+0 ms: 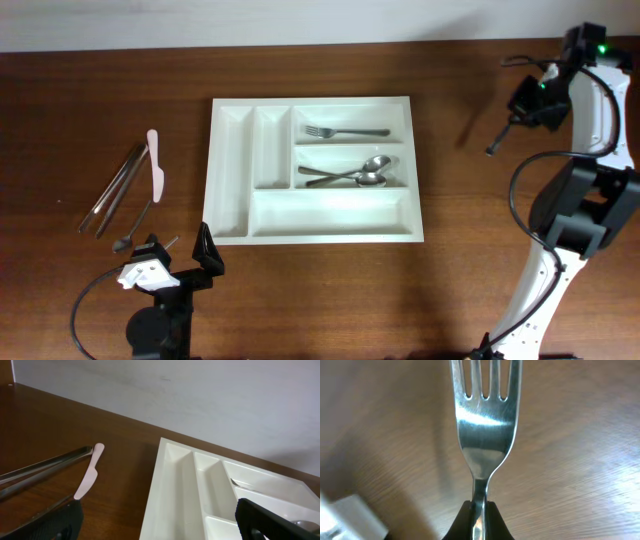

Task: Pack container
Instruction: 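Carry the fork left into the upper-right compartment and release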

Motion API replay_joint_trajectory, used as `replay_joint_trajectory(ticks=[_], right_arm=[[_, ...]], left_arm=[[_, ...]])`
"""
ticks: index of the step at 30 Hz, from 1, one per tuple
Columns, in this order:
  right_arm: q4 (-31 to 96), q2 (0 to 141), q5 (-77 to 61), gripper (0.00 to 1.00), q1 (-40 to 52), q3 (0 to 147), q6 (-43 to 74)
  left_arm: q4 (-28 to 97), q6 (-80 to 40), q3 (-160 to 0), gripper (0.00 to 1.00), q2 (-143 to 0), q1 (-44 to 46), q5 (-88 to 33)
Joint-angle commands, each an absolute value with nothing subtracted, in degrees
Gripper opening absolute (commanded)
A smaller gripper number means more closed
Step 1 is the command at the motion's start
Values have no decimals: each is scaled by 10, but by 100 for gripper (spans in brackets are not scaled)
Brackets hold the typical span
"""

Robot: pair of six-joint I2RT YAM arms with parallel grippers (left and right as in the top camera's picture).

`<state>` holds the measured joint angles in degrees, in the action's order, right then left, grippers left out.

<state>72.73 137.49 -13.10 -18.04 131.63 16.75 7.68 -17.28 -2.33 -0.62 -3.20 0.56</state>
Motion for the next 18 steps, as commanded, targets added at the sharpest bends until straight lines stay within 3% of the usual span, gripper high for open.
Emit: replay_joint_trajectory(ticks=[1, 6, 10, 18], right_arm=[[737, 1367, -183, 4, -129, 1357, 101], [731, 1367, -180, 4, -61, 1365, 115], [709, 1367, -171, 4, -6, 1365, 209], [697, 1367, -46, 4, 99, 1364, 595]], left_arm=[[76, -162, -19, 99, -3, -35, -3], [76, -162, -19, 99, -3, -35, -3], [76, -162, -19, 99, -3, -35, -3], [76, -162, -19, 99, -3, -35, -3]])
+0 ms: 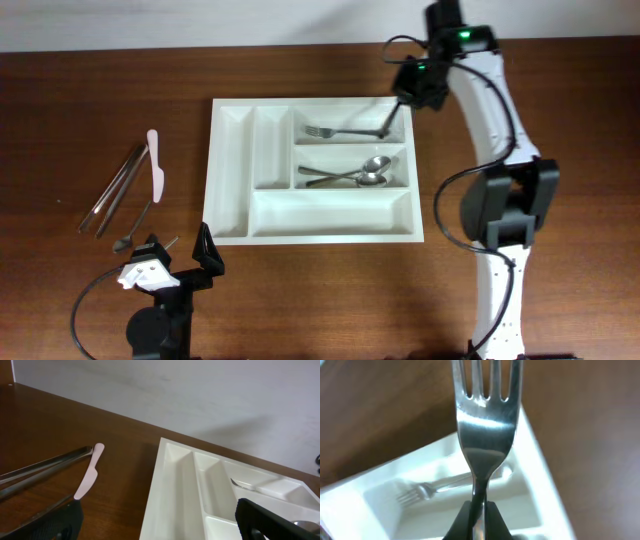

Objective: Pack container

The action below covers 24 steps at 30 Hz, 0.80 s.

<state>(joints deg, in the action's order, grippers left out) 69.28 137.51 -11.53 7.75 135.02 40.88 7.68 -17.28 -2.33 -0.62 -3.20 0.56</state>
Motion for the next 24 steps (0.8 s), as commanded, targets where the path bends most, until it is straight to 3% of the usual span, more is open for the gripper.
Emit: replay_joint_trajectory(ticks=[1, 6, 15, 24], right_arm=[[699, 1367, -25, 4, 114, 1364, 667], [689, 1368, 37, 4, 174, 1364, 915], [658, 1385, 98, 4, 225, 1361, 968], [666, 1402, 95, 4, 217, 1359, 1011]], left_arm=[[76, -162, -19, 99, -3, -35, -3], [76, -162, -19, 99, -3, -35, -3], [76, -162, -19, 99, -3, -35, -3], [76, -162, -19, 99, -3, -35, -3]])
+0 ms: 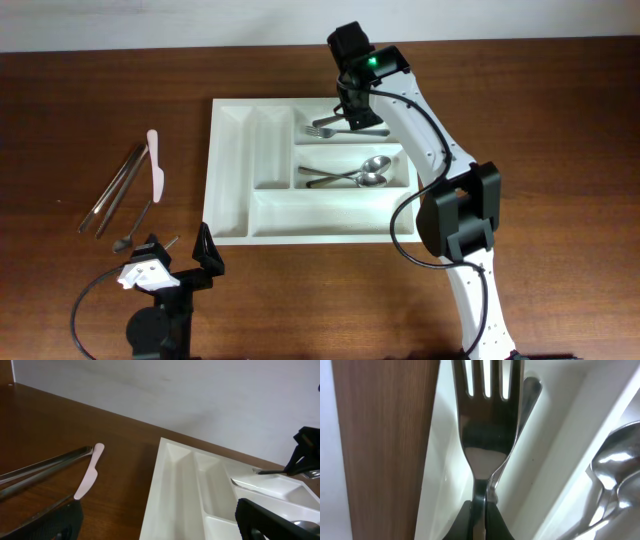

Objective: Pack container

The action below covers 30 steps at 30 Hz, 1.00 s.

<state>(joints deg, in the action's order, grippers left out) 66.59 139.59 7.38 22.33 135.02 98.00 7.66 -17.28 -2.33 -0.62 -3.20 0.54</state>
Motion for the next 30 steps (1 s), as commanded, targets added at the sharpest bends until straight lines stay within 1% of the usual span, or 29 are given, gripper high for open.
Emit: replay_joint_trajectory(ticks=[1, 2, 5, 8, 9, 10, 12, 13, 14, 16, 18, 20, 21, 23, 25, 26, 30], right_arm=[[666, 1402, 95, 4, 217, 1359, 1011], [666, 1402, 95, 4, 217, 1359, 1011], [663, 1402, 95, 15, 217, 1359, 1010], [663, 1402, 95, 17, 217, 1359, 1010], [661, 1402, 94, 19, 218, 1359, 1003], [662, 1402, 93, 23, 217, 1359, 1003], [661, 1402, 93, 37, 218, 1359, 996], [658, 1402, 93, 41, 217, 1359, 990], [653, 1402, 95, 44, 217, 1359, 978], [633, 1402, 107, 49, 213, 1360, 921], [609, 1397, 124, 57, 199, 1367, 802], [618, 1390, 145, 74, 177, 1381, 693], [631, 1385, 156, 77, 166, 1386, 664], [670, 1374, 180, 84, 135, 1391, 649], [705, 1364, 199, 87, 100, 1391, 645], [718, 1357, 199, 95, 49, 1391, 559], [725, 1357, 200, 96, -18, 1391, 373]], left_arm=[[76, -162, -19, 99, -3, -35, -3], [76, -162, -19, 99, -3, -35, -3], [76, -162, -19, 99, -3, -35, -3], [76, -162, -19, 99, -3, -35, -3], [76, -162, -19, 99, -3, -35, -3], [76, -162, -19, 99, -3, -35, -3], [76, -162, -19, 99, -3, -35, -3], [76, -162, -19, 99, -3, -35, -3], [76, -162, -19, 99, -3, -35, -3], [76, -162, -19, 99, -3, -35, -3], [76, -162, -19, 99, -3, -35, -3], [76, -162, -19, 99, -3, -35, -3], [76, -162, -19, 99, -3, -35, -3], [76, -162, -19, 99, -3, -35, -3], [76, -162, -19, 99, -3, -35, -3], [76, -162, -19, 99, -3, -35, -3], [76, -162, -19, 99, -3, -35, -3]])
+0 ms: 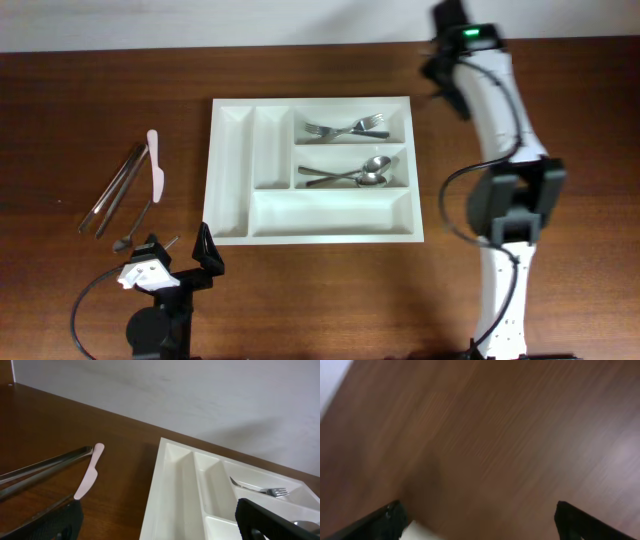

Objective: Pack container

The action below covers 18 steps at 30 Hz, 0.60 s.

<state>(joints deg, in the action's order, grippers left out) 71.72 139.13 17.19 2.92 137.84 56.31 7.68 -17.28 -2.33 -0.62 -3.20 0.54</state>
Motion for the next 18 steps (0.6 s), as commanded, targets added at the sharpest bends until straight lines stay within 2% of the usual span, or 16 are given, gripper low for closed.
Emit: replay_joint_trajectory(ticks=[1, 7, 18], right_arm=[[728, 1357, 200, 96, -30, 1391, 344], [740, 1357, 200, 98, -105, 1391, 244], [741, 1357, 150, 99, -158, 1389, 240]], left_arm=[[76, -162, -19, 99, -3, -35, -3], [76, -162, -19, 99, -3, -35, -3], [76, -162, -19, 99, -3, -35, -3]])
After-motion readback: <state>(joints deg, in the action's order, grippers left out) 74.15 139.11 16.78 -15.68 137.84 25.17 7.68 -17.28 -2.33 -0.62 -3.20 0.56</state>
